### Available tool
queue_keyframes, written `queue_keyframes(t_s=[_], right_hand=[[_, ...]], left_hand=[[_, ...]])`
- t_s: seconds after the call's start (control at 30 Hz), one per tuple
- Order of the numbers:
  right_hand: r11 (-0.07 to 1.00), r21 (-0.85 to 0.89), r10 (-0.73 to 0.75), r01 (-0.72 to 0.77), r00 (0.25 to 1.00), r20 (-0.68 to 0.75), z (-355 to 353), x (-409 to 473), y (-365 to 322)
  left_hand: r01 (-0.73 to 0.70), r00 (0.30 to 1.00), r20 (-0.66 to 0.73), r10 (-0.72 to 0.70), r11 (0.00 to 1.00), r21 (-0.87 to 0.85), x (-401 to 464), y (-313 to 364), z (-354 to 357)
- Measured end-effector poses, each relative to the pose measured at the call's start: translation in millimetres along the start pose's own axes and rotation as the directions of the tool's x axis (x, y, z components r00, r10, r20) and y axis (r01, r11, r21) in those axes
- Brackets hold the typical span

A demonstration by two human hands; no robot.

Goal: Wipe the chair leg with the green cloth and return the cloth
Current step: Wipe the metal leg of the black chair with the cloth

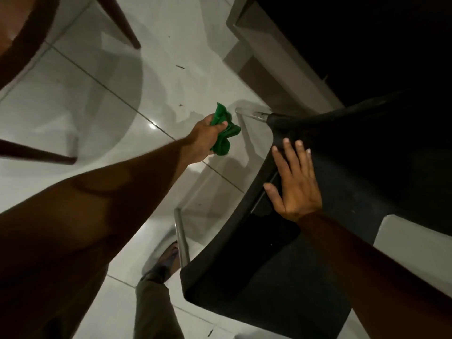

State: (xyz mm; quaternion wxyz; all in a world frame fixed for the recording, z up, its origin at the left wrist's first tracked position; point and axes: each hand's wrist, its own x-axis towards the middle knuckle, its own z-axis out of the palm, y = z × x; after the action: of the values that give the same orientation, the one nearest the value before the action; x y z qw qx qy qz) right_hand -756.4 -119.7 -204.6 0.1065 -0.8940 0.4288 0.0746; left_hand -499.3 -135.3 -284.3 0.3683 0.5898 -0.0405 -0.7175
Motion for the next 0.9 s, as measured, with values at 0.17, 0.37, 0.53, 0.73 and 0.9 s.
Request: queue_keyframes(t_s=[0.17, 0.37, 0.53, 0.73, 0.9], right_hand=[[1.0, 0.024, 0.019, -0.018, 0.999, -0.037, 6.1, 0.1, 4.9], [0.999, 0.035, 0.005, -0.002, 0.996, -0.085, 13.4, 0.2, 8.4], [0.999, 0.036, -0.002, 0.006, 0.995, -0.103, 14.0, 0.2, 9.6], [0.999, 0.044, 0.012, -0.008, 0.996, -0.087, 11.8, 1.5, 6.5], [0.999, 0.034, -0.002, 0.005, 0.994, -0.109, 17.7, 0.3, 11.4]], left_hand=[[0.013, 0.999, 0.051, -0.017, 0.996, 0.086, 55.8, 15.3, 19.1], [0.034, 0.996, 0.08, -0.046, 0.99, 0.135, 106.7, 36.1, 63.7], [0.151, 0.985, 0.068, -0.156, 0.986, 0.074, 103.2, 48.5, 93.3], [0.057, 0.988, 0.151, -0.042, 0.994, -0.092, 74.2, 25.3, 96.6], [0.219, 0.976, 0.067, -0.209, 0.939, -0.265, 107.9, 30.8, 86.0]])
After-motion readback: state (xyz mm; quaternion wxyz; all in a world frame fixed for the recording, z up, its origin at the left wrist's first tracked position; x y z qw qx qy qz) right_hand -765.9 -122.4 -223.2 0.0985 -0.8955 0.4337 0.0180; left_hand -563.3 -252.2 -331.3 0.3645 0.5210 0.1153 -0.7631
